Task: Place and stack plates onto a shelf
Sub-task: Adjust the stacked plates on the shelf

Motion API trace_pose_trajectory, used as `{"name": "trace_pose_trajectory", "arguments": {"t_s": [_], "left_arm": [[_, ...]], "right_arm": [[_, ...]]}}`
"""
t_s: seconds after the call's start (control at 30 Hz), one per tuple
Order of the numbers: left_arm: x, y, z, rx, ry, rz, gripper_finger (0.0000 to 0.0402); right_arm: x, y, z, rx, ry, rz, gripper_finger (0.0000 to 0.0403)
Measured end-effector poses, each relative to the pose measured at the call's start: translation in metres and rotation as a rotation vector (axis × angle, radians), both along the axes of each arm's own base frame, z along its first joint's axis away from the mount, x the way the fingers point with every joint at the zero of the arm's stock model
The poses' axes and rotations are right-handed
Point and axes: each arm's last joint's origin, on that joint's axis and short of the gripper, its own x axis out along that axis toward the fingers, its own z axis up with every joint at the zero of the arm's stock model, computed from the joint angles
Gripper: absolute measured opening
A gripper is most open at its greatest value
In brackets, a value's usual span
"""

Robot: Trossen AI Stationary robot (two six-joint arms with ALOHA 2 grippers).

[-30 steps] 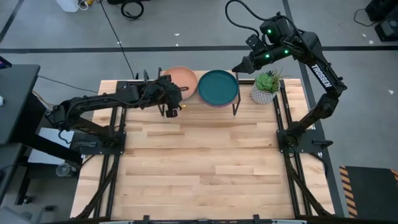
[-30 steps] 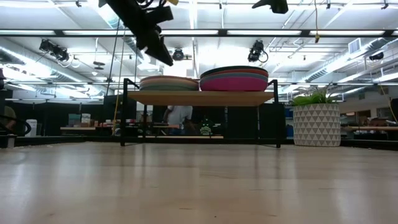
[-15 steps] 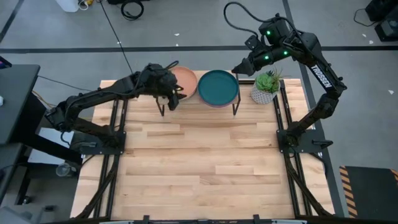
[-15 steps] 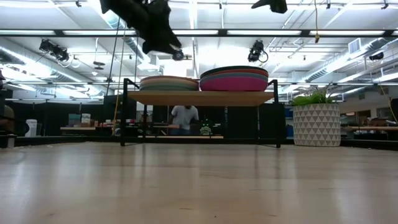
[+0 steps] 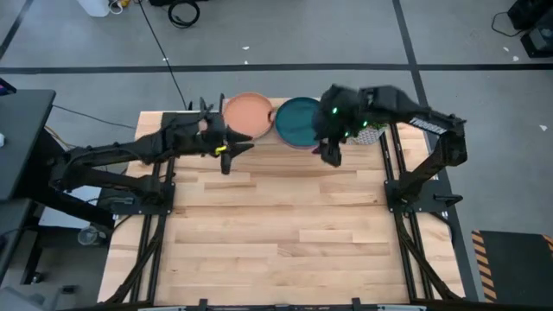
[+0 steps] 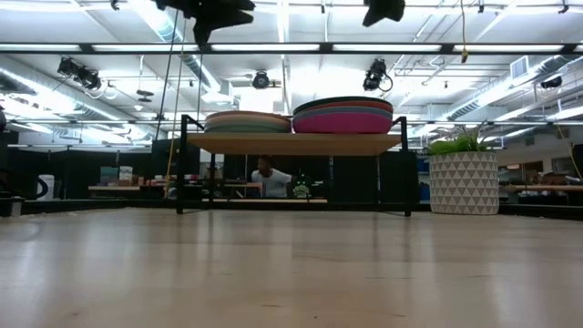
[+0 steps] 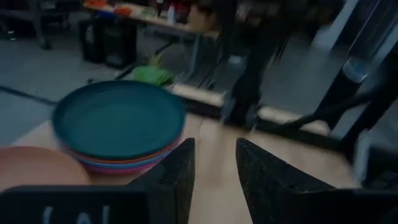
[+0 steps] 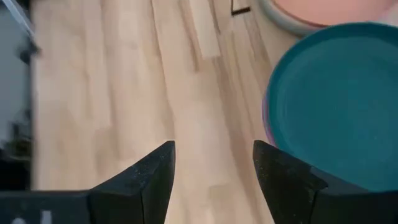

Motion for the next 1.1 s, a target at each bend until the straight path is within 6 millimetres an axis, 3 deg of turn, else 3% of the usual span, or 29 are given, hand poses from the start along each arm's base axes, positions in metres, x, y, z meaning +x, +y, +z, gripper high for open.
{"name": "trace_pose_trajectory", "arguments": {"t_s": [0.13, 0.27, 0.4, 0.53, 0.8, 1.1], "left_arm": [[-0.01, -0.006, -0.013, -0.08, -0.119, -0.003, 0.0121], [-0.022, -0.009, -0.011, -0.133, -0.18, 0.001, 0.0121], [-0.037, -0.017, 0.004, -0.122, -0.266, -0.021, 0.0121], [-0.056, -0.023, 0.017, -0.127, -0.34, -0.032, 0.0121], [-0.082, -0.027, 0.031, -0.107, -0.438, -0.013, 0.0121], [-0.089, -0.028, 0.034, -0.102, -0.463, -0.012, 0.0121]], "right_arm": [[0.015, 0.018, -0.031, -0.1, 0.057, 0.123, 0.0222], [0.026, 0.028, -0.07, -0.088, 0.098, 0.254, 0.0222], [0.029, 0.021, -0.106, -0.067, 0.154, 0.243, 0.0222], [0.028, 0.008, -0.128, -0.077, 0.179, 0.219, 0.0222], [0.03, -0.017, -0.142, -0.197, 0.147, 0.169, 0.0222], [0.03, -0.028, -0.145, -0.229, 0.156, 0.18, 0.0221]]}}
